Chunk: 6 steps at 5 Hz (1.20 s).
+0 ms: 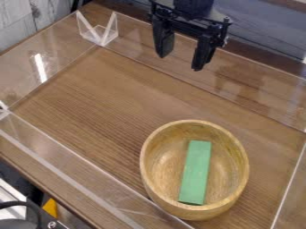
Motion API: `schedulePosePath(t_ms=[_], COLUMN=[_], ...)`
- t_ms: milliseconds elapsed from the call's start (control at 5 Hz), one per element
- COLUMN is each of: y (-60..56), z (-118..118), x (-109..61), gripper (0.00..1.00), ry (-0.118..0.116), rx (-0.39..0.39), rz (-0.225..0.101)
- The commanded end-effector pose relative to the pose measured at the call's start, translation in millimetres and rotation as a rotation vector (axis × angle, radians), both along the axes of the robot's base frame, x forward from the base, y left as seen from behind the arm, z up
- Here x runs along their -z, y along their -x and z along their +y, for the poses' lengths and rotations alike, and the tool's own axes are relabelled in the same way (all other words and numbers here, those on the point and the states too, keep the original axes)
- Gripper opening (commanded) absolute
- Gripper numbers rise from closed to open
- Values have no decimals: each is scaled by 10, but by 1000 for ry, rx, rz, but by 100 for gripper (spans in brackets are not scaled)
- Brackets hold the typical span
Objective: Remove the green block from inside the brown bowl and put it on the table
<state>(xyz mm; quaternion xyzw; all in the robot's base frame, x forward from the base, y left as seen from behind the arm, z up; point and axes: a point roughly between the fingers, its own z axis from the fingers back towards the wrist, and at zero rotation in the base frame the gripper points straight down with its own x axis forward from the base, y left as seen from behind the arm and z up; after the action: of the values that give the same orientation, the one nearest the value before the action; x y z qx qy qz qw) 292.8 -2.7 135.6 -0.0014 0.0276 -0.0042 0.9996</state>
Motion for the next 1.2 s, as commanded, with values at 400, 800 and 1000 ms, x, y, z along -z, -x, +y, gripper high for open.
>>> schedulePosePath(t_ms=[400,800,1000], y=[632,852,818], z=[-653,-967,-888], x=[270,300,424], gripper=[100,100,100], ry=[92,117,123], rx=[28,-104,-133], rz=[100,73,58])
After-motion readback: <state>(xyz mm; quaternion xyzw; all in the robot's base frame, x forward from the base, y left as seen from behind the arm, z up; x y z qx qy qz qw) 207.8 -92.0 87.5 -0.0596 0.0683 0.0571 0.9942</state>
